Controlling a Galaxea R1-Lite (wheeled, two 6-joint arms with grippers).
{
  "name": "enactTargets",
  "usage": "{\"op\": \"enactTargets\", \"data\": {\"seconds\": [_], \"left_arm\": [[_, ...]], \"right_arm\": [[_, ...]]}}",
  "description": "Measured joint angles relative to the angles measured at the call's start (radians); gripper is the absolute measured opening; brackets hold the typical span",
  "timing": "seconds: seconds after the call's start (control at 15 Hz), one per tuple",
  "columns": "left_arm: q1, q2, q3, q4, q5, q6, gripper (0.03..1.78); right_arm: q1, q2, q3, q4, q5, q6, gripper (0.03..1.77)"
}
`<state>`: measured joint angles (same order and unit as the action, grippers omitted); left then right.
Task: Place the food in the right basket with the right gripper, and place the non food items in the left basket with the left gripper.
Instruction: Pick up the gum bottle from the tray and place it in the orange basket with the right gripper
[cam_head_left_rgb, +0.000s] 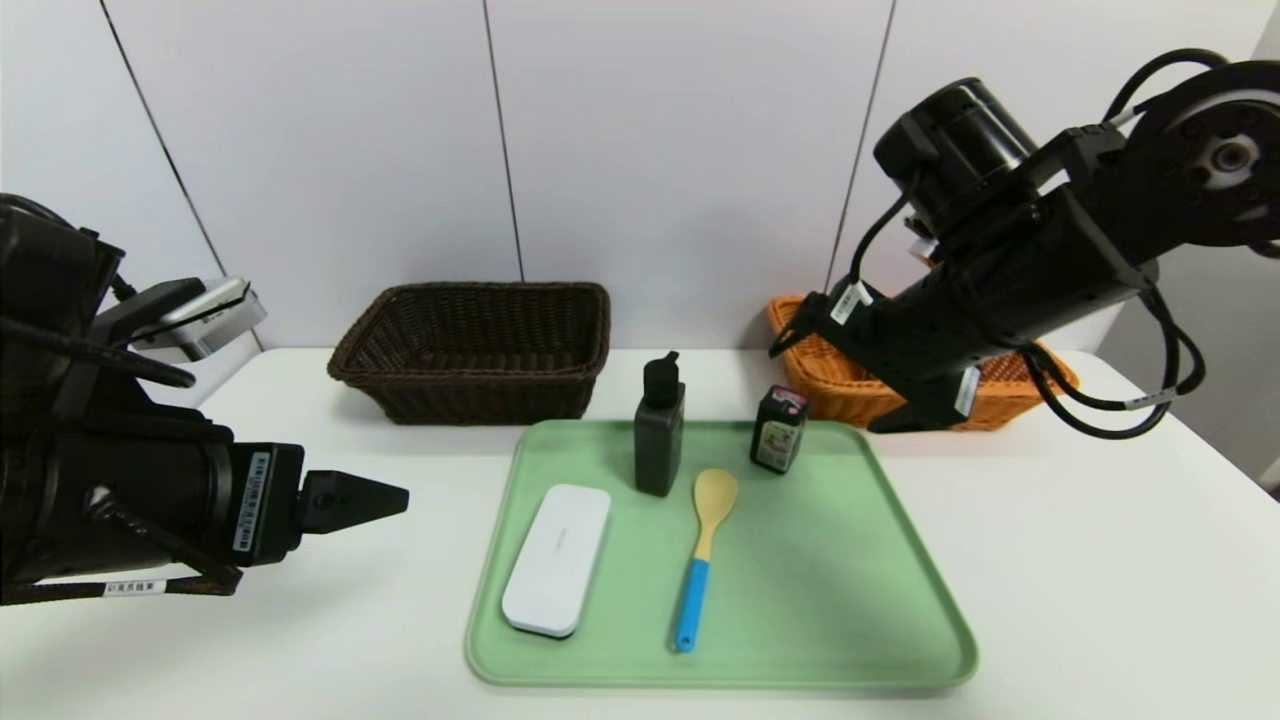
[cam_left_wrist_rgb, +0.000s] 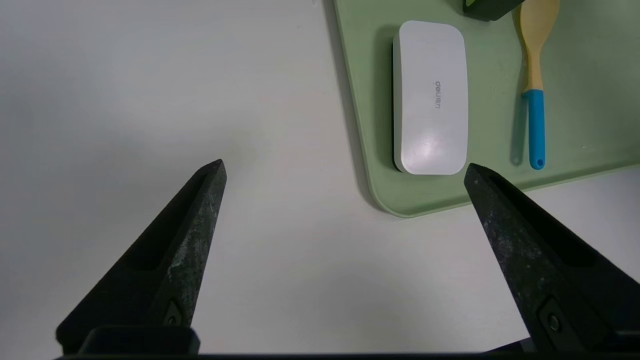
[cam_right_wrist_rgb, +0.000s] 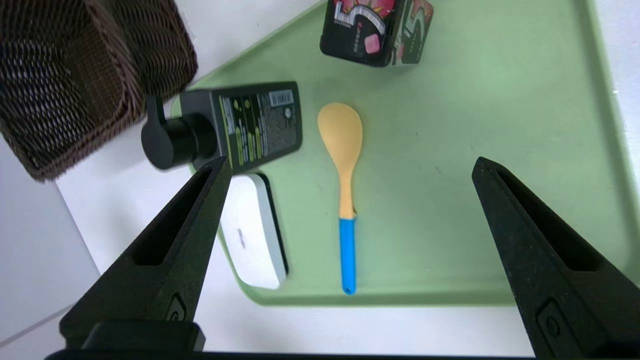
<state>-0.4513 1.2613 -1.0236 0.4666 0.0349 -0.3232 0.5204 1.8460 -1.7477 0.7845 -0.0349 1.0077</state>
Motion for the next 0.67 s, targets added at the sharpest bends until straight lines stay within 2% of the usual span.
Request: {"op": "enactTargets", "data": {"seconds": [0.2, 0.4, 0.67], "left_arm": [[0.0, -0.008, 0.013, -0.001, 0.0, 0.0, 1.69], [0.0, -0.011, 0.017, -0.001, 0.0, 0.0, 1.69], [0.0, -0.011, 0.019, -0.001, 0.0, 0.001, 1.69]], "right_arm": [[0.0, 0.079, -0.094, 0.013, 0.003, 0.057, 1.68], [0.001, 0.153, -0.179, 0.104, 0.001, 0.073, 1.69], [-0.009, 0.214, -0.199, 0.111, -0.011, 0.073, 1.69]]}}
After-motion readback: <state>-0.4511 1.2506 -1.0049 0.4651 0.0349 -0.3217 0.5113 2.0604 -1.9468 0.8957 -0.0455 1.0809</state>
